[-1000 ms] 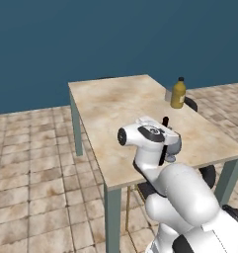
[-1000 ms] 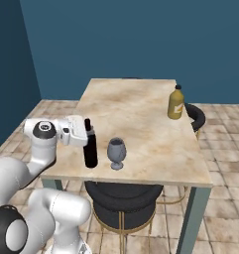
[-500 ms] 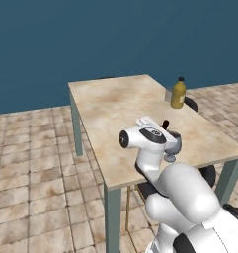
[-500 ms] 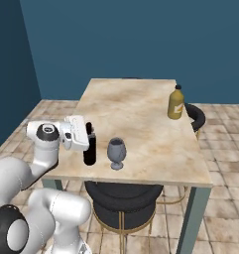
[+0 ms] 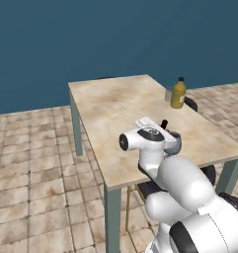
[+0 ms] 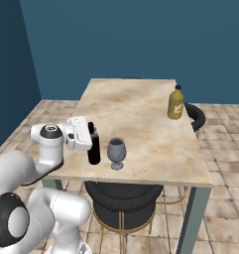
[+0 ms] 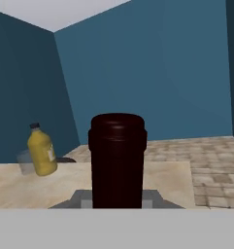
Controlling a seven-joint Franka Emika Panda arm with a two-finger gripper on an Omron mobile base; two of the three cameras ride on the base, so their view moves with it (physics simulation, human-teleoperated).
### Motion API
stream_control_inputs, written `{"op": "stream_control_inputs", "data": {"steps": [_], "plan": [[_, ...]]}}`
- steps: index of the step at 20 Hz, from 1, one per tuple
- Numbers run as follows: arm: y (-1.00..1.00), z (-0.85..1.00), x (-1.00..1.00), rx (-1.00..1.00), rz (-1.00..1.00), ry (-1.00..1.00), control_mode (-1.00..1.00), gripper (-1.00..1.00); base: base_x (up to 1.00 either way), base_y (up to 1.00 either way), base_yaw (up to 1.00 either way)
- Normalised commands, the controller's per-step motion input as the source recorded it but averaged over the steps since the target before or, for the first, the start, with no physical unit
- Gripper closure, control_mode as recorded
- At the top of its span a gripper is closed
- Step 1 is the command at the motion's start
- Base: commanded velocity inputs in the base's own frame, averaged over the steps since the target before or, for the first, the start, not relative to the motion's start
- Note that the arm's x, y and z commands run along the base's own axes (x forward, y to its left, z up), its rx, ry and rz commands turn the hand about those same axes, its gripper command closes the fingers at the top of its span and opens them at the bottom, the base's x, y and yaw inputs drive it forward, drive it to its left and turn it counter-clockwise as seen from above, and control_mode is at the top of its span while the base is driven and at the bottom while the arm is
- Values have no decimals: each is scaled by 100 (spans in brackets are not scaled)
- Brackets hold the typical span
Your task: There is a wine glass and glass cup on the dining counter. Place the wine bottle next to the wine glass and the juice bottle next to the glass cup.
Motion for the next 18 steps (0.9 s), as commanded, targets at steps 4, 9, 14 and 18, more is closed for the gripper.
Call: {"op": "stream_control_inputs", "data": {"steps": [4,9,14,18], "plan": [[-1,-2,20,-5,0,0,-100,100,0,0,0],[0,-12,11,-1,0,0,-100,100,0,0,0],[0,-20,6,0,0,0,-100,100,0,0,0],[0,-25,3,0,0,0,-100,100,0,0,0]]}}
